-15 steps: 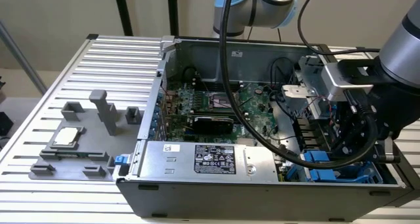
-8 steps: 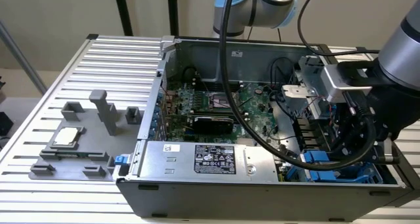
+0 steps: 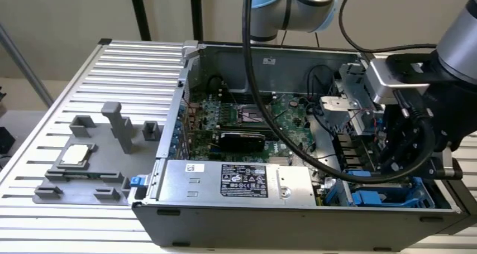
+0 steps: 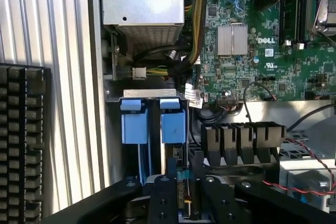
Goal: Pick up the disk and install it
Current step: 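Insert the second disk wire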
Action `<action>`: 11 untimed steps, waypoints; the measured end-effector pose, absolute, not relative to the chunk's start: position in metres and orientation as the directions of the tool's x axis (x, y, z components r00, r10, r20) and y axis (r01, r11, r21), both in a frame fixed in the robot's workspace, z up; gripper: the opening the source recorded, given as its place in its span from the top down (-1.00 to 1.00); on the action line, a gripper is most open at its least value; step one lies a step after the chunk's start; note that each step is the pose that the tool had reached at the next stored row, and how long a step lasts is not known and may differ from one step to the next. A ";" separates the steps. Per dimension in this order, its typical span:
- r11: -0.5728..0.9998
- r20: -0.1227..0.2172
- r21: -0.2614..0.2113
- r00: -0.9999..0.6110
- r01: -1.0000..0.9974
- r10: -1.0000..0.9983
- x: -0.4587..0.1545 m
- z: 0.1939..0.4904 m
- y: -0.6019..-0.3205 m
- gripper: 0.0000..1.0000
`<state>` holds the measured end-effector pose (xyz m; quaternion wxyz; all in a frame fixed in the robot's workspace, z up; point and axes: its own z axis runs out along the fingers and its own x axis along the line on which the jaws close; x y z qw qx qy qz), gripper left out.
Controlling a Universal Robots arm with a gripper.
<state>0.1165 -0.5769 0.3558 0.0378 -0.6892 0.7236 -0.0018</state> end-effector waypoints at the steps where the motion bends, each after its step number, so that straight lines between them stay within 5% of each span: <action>1: 0.050 -0.054 -0.055 -0.047 -0.997 -0.997 0.112 0.356 -0.577 -1.00; 11: 0.050 -0.055 -0.055 -0.047 -0.997 -0.997 0.108 0.356 -0.577 -1.00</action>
